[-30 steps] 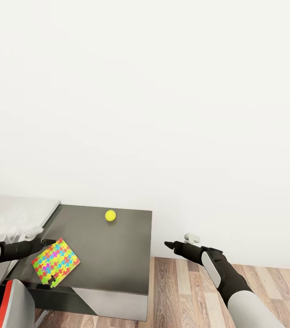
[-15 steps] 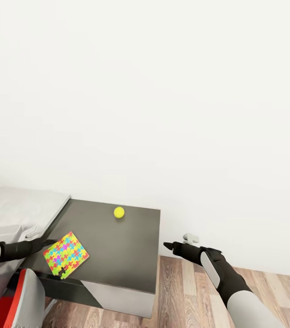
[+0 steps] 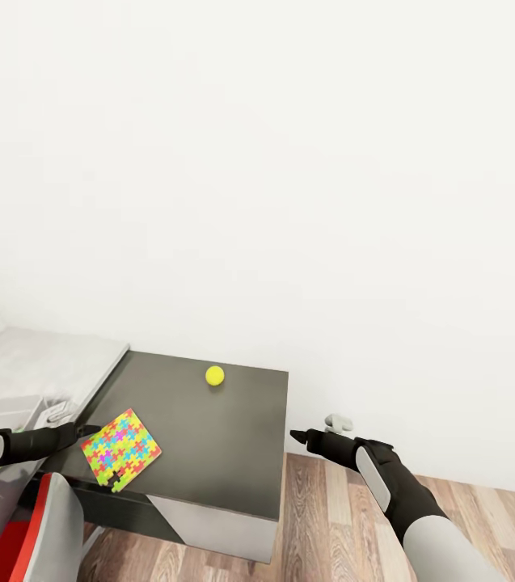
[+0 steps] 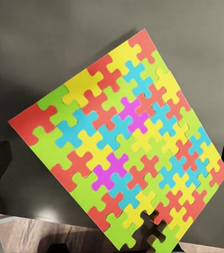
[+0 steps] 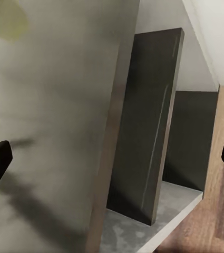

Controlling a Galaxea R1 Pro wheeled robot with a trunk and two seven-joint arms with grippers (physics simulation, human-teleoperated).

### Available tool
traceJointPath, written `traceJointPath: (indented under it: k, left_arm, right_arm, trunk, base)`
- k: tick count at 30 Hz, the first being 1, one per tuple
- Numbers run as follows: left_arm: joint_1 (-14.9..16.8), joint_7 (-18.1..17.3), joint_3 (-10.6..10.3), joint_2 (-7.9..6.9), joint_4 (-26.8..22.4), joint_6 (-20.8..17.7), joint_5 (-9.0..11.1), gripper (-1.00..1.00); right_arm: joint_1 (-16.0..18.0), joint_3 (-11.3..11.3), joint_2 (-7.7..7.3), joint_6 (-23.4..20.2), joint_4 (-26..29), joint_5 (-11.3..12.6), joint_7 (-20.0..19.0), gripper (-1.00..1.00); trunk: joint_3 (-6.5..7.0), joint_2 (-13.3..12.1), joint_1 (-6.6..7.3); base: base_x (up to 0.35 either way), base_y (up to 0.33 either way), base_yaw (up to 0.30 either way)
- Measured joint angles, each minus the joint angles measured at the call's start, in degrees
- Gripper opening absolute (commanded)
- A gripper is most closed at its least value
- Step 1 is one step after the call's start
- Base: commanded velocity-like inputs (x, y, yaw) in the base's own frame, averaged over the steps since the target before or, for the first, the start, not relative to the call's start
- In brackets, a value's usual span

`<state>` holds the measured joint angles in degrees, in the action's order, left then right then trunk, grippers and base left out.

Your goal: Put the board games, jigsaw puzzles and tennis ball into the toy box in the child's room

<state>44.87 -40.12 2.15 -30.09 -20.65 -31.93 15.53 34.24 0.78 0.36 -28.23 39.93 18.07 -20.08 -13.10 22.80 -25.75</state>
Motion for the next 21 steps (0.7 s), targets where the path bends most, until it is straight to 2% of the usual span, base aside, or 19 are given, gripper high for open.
traceJointPath:
  k: [21]
  left_arm:
    - [0.00, 0.12, 0.07, 0.23, 0.00, -0.28, -0.03, 1.00]
  right_arm:
    - [0.00, -0.03, 0.00, 0.00, 0.00, 0.00, 0.00, 1.00]
  trunk:
    - [-1.74, 0.00, 0.00]
  base:
    - [0.000, 0.000, 0.000]
